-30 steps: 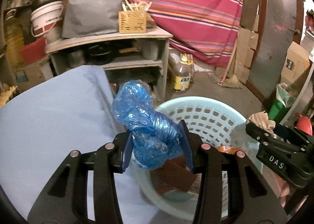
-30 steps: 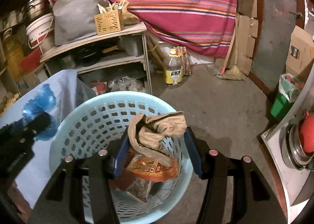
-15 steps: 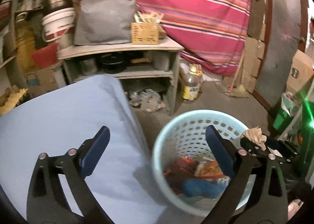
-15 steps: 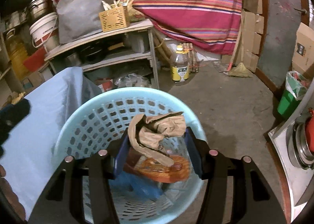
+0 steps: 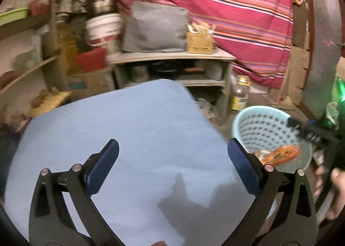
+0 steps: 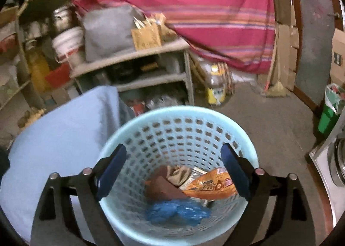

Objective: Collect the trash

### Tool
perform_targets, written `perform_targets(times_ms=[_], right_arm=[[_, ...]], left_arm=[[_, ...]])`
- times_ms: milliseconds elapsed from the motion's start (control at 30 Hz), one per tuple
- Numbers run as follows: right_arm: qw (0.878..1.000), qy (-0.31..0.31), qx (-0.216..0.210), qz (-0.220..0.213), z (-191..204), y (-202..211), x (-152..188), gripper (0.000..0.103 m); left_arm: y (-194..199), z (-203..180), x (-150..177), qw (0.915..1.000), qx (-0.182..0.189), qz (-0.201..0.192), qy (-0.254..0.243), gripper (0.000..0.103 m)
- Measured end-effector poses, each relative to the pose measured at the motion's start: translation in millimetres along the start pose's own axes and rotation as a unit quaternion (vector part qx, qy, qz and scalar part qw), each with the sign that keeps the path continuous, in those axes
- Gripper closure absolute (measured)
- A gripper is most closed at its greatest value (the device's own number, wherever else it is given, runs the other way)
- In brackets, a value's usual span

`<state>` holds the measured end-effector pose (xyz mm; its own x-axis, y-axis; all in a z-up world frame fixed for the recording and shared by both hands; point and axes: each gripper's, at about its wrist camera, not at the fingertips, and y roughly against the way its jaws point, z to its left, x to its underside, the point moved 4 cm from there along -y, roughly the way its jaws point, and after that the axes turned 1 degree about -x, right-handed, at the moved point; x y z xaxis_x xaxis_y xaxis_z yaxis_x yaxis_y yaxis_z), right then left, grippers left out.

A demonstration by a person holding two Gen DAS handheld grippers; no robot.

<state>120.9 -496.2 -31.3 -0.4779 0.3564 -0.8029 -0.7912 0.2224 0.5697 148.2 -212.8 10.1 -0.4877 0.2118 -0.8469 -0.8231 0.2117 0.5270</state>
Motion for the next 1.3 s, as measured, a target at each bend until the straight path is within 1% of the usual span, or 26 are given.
perform_targets(times_ms=[67, 133, 233, 300, 433, 533, 633, 733, 833, 933, 1033, 1300], right_arm=[[1.000, 0.009, 0.005, -0.025, 15, 18, 4, 0.008], [0.998, 0.034, 0.007, -0.048, 37, 35, 14, 0.007], [0.997, 0.059, 0.007, -0.057, 64, 53, 33, 0.005], [0.996, 0.072, -0.004, -0.061, 87, 65, 53, 0.004], [0.994, 0.088, -0.040, -0.051, 128, 83, 83, 0.004], [0.992, 0.096, -0.060, -0.048, 151, 95, 102, 0.005], [0.990, 0.115, -0.070, -0.043, 173, 105, 128, 0.005], [0.989, 0.123, -0.076, -0.040, 185, 113, 147, 0.005], [0.986, 0.137, -0.078, -0.049, 196, 120, 164, 0.005], [0.985, 0.142, -0.089, -0.050, 205, 123, 175, 0.005], [0.983, 0.146, -0.098, -0.056, 212, 125, 178, 0.005], [0.982, 0.151, -0.091, -0.073, 215, 130, 181, 0.005]], left_arm=[[22, 21, 13, 0.9994, -0.027, -0.023, -0.001, 0.005], [39, 40, 24, 0.9984, -0.041, -0.037, 0.012, 0.005], [59, 65, 45, 0.9976, -0.046, -0.039, 0.033, 0.005], [72, 80, 59, 0.9965, -0.059, -0.043, 0.040, 0.005], [98, 109, 90, 0.9943, -0.076, -0.054, 0.051, 0.005], [110, 126, 110, 0.9926, -0.089, -0.053, 0.064, 0.005], [115, 144, 126, 0.9909, -0.096, -0.049, 0.081, 0.005], [120, 161, 141, 0.9887, -0.104, -0.045, 0.098, 0.005], [122, 170, 154, 0.9876, -0.109, -0.042, 0.106, 0.005], [123, 174, 161, 0.9869, -0.111, -0.043, 0.109, 0.005], [126, 174, 166, 0.9866, -0.114, -0.052, 0.105, 0.005], [123, 168, 169, 0.9879, -0.110, -0.062, 0.090, 0.005]])
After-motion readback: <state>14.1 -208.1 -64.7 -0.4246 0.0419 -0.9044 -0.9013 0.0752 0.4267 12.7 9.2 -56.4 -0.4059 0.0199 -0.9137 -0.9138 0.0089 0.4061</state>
